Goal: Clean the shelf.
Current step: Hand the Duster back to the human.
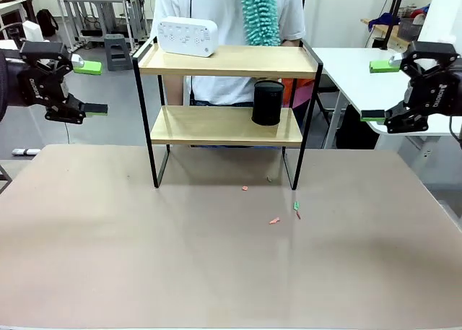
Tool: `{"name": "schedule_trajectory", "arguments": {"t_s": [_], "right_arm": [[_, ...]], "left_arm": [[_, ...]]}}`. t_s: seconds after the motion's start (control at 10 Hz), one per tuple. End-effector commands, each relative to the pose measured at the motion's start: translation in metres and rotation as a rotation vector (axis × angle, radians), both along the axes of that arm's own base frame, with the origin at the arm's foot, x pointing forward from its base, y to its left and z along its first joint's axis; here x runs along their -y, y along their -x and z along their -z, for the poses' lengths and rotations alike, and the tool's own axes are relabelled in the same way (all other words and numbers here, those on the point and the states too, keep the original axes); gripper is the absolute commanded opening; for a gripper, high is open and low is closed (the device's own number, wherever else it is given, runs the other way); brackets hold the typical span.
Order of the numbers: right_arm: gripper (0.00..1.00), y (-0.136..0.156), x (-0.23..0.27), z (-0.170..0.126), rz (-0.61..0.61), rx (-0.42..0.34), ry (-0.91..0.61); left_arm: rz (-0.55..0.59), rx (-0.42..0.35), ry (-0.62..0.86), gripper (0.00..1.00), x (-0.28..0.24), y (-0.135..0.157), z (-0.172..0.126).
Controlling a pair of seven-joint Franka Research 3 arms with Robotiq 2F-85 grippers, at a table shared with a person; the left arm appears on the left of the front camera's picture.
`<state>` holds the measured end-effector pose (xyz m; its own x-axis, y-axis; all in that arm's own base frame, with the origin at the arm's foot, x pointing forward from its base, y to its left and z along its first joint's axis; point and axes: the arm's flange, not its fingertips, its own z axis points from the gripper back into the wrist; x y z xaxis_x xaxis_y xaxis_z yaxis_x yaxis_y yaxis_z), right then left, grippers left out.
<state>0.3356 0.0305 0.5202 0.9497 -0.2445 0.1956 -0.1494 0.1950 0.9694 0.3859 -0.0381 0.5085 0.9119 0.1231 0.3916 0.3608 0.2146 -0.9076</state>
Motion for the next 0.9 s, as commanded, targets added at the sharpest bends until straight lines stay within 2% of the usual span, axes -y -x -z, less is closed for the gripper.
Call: {"name": "schedule_trajectory", "arguments": {"t_s": [0.0,0.8], "right_arm": [[1.00,0.0019,-0.0007,-0.0015,-0.013,0.005,0.004],[1.00,0.0019,-0.0007,-0.0015,-0.013,0.005,0.004]], "left_arm": [[0.015,0.008,-0.003,1.00,0.0013,0.0006,-0.0030],[0.015,0.008,-0.003,1.00,0.0013,0.0006,-0.0030]]}}
